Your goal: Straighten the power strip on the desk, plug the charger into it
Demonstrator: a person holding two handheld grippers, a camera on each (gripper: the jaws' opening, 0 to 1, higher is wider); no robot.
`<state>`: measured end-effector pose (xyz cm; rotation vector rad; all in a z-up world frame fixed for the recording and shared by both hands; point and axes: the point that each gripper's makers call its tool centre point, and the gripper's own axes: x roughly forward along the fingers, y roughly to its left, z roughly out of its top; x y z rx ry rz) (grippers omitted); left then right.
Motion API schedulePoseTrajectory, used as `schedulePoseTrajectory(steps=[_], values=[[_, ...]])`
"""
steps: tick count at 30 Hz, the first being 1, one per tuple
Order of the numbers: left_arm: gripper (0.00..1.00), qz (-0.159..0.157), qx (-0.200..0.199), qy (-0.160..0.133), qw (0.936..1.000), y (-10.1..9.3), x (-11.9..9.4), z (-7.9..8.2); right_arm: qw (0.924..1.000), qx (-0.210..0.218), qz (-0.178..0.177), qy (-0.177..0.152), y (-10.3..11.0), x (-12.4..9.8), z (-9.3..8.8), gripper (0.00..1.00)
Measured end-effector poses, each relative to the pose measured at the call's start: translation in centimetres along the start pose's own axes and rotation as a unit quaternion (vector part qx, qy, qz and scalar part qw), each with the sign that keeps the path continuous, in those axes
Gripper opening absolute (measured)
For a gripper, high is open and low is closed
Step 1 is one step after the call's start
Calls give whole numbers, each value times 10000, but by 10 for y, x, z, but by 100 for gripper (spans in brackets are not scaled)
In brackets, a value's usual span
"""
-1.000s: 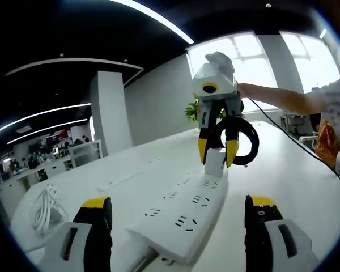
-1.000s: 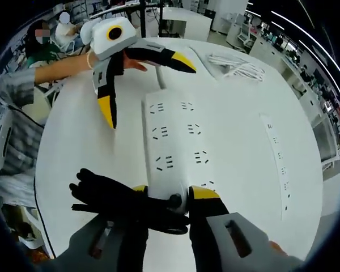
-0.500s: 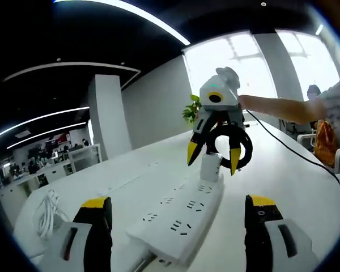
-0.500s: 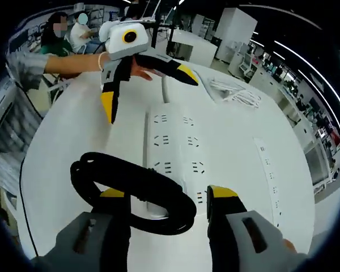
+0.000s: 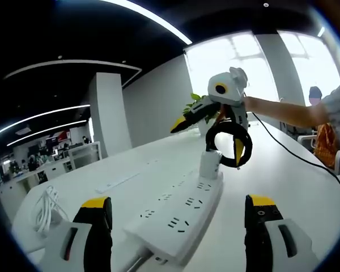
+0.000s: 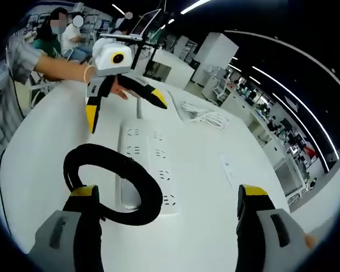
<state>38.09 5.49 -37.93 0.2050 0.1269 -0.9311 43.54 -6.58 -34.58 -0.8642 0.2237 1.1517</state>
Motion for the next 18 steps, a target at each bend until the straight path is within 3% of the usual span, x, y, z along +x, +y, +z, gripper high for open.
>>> schedulePoseTrajectory(steps=[2, 5, 10, 18], values=[[99, 11, 2, 8, 10000, 1, -1, 0, 9997, 126, -205, -101, -8, -6, 0, 100], [99, 30, 2, 26, 10000, 1, -3, -2, 9967, 317, -469, -582, -18, -18, 9, 100], [99, 94, -95, 68, 9999, 5, -9, -5, 9870, 616, -929, -1156, -28, -46, 13, 100], [99, 597, -209, -91, 9980, 22, -18, -3, 9694, 1038, -1401, -1730, -26, -83, 1, 100]])
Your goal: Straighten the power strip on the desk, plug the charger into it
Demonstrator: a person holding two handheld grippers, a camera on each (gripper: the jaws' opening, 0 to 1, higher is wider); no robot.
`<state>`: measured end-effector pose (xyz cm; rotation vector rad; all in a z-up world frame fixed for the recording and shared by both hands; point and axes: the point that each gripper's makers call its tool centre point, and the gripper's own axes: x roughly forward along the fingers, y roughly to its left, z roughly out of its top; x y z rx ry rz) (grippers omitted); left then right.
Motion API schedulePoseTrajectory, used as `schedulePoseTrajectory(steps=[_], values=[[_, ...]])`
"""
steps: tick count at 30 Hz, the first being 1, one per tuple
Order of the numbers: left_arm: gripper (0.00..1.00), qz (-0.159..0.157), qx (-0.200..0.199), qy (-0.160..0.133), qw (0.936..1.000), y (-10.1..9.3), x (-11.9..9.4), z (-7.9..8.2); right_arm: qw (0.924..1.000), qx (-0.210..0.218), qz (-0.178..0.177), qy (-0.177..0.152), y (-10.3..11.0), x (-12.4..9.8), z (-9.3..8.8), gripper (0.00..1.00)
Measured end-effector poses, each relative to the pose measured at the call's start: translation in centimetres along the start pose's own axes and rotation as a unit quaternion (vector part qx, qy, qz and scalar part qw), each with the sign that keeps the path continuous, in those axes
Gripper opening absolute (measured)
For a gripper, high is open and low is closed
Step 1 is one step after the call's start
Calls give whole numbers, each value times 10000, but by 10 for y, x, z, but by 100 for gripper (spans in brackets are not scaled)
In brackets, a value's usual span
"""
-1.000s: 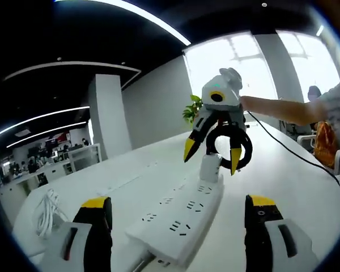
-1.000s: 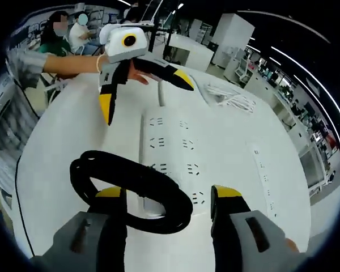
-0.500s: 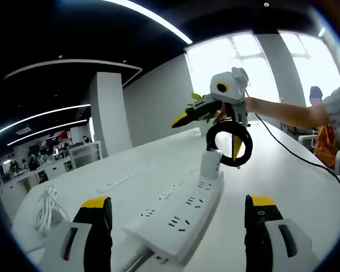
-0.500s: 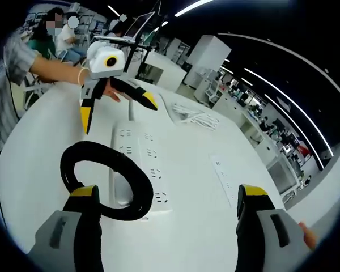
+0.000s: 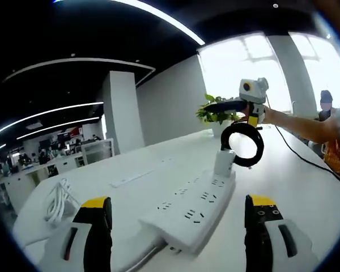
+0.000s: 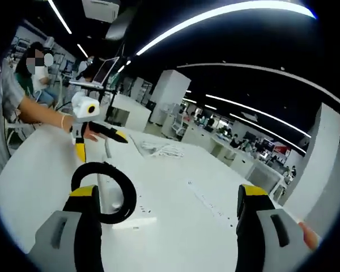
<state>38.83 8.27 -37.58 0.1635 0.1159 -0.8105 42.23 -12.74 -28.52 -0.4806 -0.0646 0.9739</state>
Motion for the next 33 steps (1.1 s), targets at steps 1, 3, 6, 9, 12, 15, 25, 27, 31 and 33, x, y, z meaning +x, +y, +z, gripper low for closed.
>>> schedulePoseTrajectory(steps=[1, 3, 6, 9, 12, 15, 25, 27, 31, 33], values=[[99, -4, 7, -4, 10000, -1, -1, 0, 10000, 60, -17, -34, 0, -2, 0, 100], [99, -5, 20, 0, 10000, -2, -2, -1, 9998, 157, -31, -78, 2, -9, -2, 100], [99, 36, 257, 112, 9996, -4, -5, -6, 9995, 214, -122, -174, 5, -17, -3, 100], [99, -2, 350, 154, 9993, -7, -6, -8, 9985, 368, -181, -355, 10, -25, 0, 100], [99, -51, 458, 178, 9988, -11, -7, -8, 9975, 490, -182, -475, 17, -31, 2, 100], [99, -63, 482, 177, 9987, -11, -7, -7, 9971, 499, -229, -531, 21, -35, 4, 100], [99, 25, 388, 82, 9992, -10, -10, -6, 9943, 616, -426, -753, 29, -47, 11, 100], [99, 39, 384, 86, 9992, -9, -10, -7, 9942, 610, -467, -756, 30, -49, 11, 100], [99, 56, 375, 60, 9993, -12, -12, -8, 9921, 715, -531, -887, 30, -52, 14, 100], [99, 75, 362, 63, 9993, -11, -13, -8, 9907, 786, -572, -952, 30, -54, 15, 100]])
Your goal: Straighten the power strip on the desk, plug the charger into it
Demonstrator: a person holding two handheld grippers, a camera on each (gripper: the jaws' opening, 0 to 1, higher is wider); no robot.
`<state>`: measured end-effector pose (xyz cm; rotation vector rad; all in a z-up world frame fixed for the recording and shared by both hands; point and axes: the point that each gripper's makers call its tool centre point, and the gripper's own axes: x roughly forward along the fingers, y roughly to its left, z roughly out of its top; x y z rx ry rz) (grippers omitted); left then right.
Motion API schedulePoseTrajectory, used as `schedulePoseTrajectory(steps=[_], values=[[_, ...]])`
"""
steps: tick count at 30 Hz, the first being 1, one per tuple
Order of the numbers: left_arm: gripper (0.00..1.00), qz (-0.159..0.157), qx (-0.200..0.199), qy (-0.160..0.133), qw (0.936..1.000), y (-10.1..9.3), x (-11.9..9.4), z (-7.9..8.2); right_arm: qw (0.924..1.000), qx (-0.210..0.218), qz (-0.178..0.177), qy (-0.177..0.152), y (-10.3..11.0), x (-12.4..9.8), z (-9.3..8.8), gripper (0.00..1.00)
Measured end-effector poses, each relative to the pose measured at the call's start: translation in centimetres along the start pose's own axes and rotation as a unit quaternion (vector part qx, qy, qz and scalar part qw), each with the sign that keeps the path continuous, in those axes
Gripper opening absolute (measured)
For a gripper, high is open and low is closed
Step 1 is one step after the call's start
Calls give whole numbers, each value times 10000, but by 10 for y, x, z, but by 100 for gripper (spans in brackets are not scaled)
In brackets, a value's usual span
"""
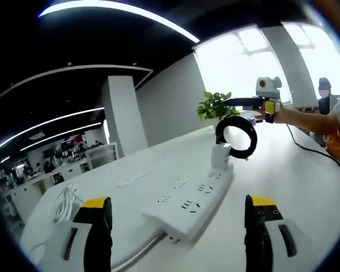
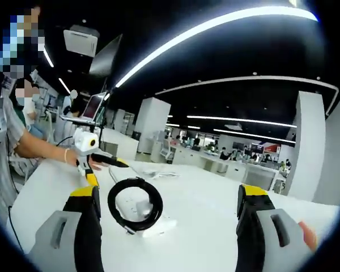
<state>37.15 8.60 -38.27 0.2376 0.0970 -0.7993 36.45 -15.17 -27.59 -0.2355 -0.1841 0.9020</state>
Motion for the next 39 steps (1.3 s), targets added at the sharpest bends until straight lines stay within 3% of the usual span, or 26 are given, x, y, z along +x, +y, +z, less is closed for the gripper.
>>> schedulePoseTrajectory(steps=[9, 13, 21, 26, 34, 39], values=[[99, 44, -58, -12, 10000, -1, -4, -1, 9997, 233, -48, -115, 9, -8, -6, 100], [99, -3, -188, -39, 9998, -5, -5, -1, 9968, 731, 42, -307, 14, -11, -5, 100], [99, 61, -341, -78, 9994, -4, -6, -3, 9945, 974, -2, -382, 14, -16, -9, 100], [99, 77, -434, -44, 9990, -5, -6, -7, 9962, 842, 2, -208, 18, -15, -23, 100], [96, 145, -657, 155, 9976, -5, -6, -15, 9967, 758, 56, 298, 23, -5, -61, 97], [87, 271, -749, 316, 9963, -2, -9, -21, 9944, 823, 38, 662, 22, 0, -86, 92]])
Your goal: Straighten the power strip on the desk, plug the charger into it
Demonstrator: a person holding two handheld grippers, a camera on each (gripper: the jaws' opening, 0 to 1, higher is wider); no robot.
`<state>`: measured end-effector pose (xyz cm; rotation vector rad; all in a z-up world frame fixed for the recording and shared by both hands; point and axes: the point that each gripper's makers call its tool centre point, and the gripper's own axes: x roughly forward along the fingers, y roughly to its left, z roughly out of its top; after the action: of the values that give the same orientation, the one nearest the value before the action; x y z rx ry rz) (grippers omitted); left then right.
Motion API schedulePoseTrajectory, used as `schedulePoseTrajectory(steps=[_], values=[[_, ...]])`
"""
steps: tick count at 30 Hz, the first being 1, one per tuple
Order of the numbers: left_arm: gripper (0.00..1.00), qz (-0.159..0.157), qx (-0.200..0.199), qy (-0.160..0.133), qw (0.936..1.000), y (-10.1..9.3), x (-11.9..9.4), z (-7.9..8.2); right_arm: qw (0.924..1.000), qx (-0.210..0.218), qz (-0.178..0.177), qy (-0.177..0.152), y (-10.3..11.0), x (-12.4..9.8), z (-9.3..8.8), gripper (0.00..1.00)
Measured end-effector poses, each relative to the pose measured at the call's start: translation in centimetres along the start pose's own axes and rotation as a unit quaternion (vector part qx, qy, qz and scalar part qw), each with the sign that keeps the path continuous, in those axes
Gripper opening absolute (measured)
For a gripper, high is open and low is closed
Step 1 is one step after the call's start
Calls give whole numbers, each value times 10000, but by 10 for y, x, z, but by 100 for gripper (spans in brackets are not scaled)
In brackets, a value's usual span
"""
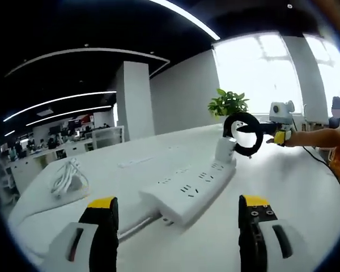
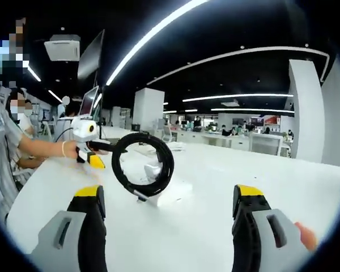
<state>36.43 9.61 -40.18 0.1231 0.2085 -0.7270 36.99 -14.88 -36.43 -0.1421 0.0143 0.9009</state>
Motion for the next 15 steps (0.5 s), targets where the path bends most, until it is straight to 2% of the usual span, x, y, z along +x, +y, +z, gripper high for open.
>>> schedulePoseTrajectory(steps=[4, 6, 8, 10, 15], values=[[83, 103, -28, 68, 9999, 1, -1, -2, 9996, 65, 66, 255, 2, 8, -14, 90], [81, 120, -60, 149, 9998, 0, 0, -5, 9986, -20, 47, 528, 2, 13, -24, 89], [79, 120, -72, 211, 9997, -1, 1, -7, 9980, -66, 30, 635, 2, 19, -28, 87], [75, 123, -29, 380, 9992, -2, 2, -12, 9952, 18, -37, 974, 0, 23, -40, 86], [75, 108, -180, 466, 9987, -1, 4, -14, 9945, 143, -26, 1039, 2, 33, -43, 82]])
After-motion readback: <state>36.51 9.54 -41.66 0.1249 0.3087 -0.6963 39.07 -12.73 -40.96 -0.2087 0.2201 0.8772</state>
